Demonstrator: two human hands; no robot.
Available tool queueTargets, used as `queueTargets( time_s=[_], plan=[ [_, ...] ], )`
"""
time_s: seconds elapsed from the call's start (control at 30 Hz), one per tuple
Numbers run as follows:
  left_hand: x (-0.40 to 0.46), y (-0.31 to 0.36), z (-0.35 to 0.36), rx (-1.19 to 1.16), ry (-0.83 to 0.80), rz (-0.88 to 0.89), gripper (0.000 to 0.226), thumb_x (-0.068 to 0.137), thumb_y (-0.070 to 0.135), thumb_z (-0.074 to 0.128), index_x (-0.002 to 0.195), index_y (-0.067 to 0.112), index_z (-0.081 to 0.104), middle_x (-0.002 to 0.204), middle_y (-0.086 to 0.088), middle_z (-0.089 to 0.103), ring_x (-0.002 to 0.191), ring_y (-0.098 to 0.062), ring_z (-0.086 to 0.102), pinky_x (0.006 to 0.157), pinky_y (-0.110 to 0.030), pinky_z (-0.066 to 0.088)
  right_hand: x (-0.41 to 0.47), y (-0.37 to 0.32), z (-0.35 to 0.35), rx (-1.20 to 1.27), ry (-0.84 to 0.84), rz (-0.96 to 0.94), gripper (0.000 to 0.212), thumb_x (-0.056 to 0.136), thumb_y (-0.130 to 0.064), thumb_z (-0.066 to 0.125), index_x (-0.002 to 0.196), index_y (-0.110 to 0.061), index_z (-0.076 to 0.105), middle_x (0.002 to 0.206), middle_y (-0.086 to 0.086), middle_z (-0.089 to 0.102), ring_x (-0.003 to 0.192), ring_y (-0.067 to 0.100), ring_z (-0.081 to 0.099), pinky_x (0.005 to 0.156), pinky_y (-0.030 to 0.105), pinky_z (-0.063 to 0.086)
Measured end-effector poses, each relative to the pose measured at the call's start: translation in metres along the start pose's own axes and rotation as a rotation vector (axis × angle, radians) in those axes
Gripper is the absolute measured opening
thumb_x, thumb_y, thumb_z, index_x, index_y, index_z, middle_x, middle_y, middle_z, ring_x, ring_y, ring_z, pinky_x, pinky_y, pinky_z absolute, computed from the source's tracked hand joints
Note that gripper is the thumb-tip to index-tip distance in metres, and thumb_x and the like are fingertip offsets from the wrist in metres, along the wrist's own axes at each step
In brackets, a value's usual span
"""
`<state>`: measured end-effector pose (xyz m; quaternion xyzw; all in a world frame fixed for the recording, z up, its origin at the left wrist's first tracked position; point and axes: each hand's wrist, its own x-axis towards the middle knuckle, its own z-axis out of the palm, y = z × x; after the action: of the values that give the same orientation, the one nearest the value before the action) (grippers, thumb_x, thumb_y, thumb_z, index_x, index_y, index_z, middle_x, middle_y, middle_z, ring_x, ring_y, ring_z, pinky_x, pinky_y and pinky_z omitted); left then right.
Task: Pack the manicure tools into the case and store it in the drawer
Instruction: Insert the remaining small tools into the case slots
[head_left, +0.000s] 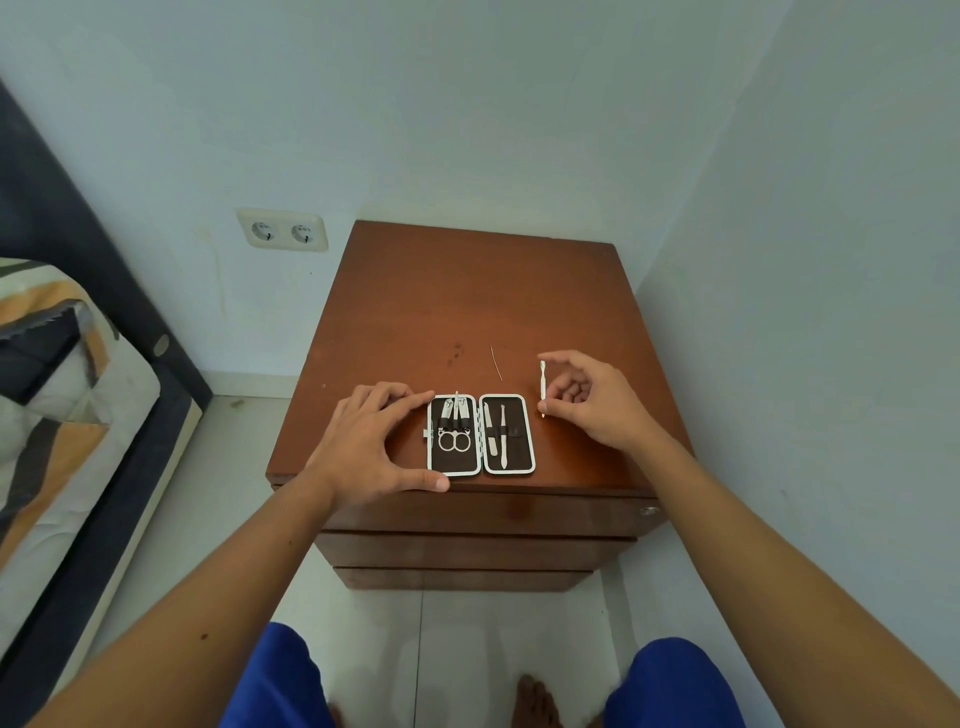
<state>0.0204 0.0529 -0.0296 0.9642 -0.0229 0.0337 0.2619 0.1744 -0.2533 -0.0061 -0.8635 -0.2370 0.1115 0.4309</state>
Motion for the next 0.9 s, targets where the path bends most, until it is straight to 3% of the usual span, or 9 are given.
queueTargets(
  time_s=[0.13,0.33,0.6,0.77,0.9],
  plan=[
    [0.001,0.000,0.000,0.002,-0.004,0.000,0.122,0.052,0.103,0.057,0.155,0.040,0.041,0.141,0.017,0.041,0.132,-0.010,0.032,0.114,-0.034,0.026,-0.006,-0.003,0.004,0.092,0.031,-0.014,0.052,0.085,-0.018,0.087,0.131,-0.036,0.067,0.086,0.000,0.079,0.073,0.010,0.063,0.076,0.026,0.054],
    [0.001,0.001,0.000,0.007,-0.004,-0.002,0.123,0.051,0.103,0.057,0.155,0.040,0.041,0.142,0.017,0.041,0.133,-0.010,0.032,0.112,-0.031,0.024,-0.011,-0.015,0.019,0.294,0.025,-0.013,0.052,0.086,-0.010,0.086,0.132,-0.027,0.068,0.089,0.017,0.077,0.073,0.016,0.056,0.073,0.025,0.051],
    [0.000,0.001,-0.001,0.008,-0.005,-0.001,0.122,0.052,0.103,0.058,0.156,0.041,0.041,0.142,0.018,0.041,0.134,-0.010,0.031,0.111,-0.030,0.022,0.002,-0.008,0.029,0.127,0.026,-0.056,0.053,0.086,-0.015,0.086,0.131,-0.036,0.068,0.084,-0.004,0.075,0.069,0.008,0.055,0.073,0.026,0.051],
    [0.001,0.000,0.000,0.005,-0.009,-0.004,0.122,0.052,0.103,0.058,0.156,0.041,0.040,0.142,0.018,0.041,0.134,-0.010,0.031,0.113,-0.031,0.023,0.006,-0.003,0.025,-0.017,-0.015,-0.073,0.054,0.085,-0.021,0.087,0.133,-0.038,0.069,0.096,-0.008,0.061,0.070,0.003,0.052,0.074,0.022,0.047],
    [0.001,-0.001,0.000,0.005,-0.007,0.000,0.123,0.052,0.104,0.055,0.156,0.040,0.040,0.142,0.017,0.041,0.133,-0.011,0.033,0.113,-0.034,0.026,0.008,-0.009,0.021,-0.150,-0.076,-0.089,0.042,0.087,-0.027,0.085,0.127,-0.034,0.074,0.104,-0.010,0.060,0.076,0.005,0.055,0.078,0.020,0.047]
  ],
)
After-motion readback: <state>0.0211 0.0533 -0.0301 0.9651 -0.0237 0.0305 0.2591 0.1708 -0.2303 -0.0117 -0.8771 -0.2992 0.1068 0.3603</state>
